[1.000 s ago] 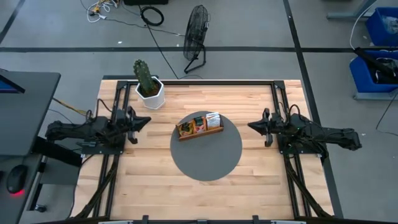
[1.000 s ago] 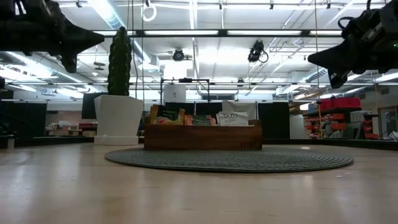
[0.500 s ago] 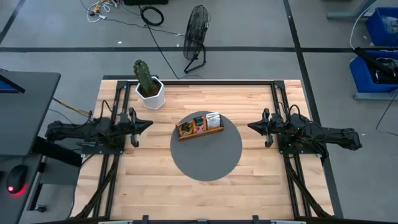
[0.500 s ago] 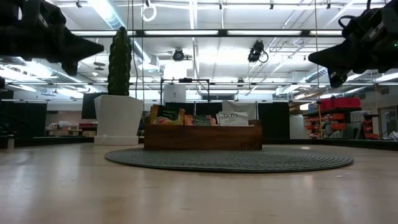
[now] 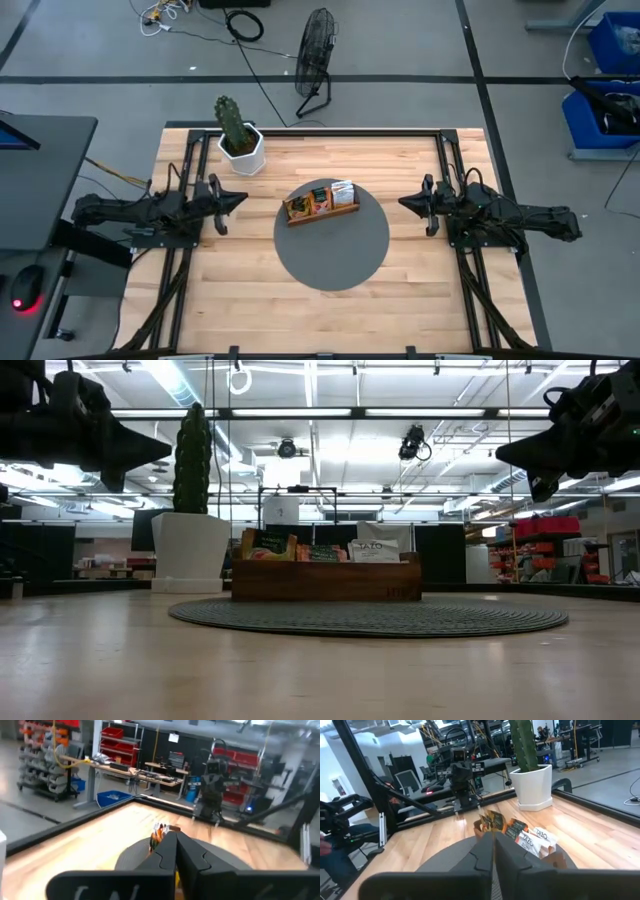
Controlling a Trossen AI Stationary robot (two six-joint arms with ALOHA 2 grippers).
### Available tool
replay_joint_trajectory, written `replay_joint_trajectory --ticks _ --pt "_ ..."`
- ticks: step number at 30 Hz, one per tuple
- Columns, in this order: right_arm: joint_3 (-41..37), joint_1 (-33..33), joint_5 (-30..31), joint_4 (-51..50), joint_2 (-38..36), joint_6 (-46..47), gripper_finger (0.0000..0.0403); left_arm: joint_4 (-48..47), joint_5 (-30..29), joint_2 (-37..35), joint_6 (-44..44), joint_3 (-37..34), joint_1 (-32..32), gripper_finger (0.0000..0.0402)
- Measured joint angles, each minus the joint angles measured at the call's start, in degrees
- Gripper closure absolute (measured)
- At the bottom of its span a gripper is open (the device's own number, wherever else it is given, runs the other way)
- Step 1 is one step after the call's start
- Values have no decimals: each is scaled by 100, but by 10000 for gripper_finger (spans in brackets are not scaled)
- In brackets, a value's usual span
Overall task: Pick & Place Tea
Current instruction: Return to home position
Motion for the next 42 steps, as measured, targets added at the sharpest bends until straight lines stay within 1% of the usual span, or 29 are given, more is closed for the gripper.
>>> replay_joint_trajectory --ticks 3,6,42 --pt "1 0 2 0 0 -18 369 7 26 0 -362 0 2 387" --pt "1 0 2 0 0 -10 362 12 101 2 -500 0 2 380" --pt "5 0 2 0 0 -12 359 210 109 2 -504 -12 2 376"
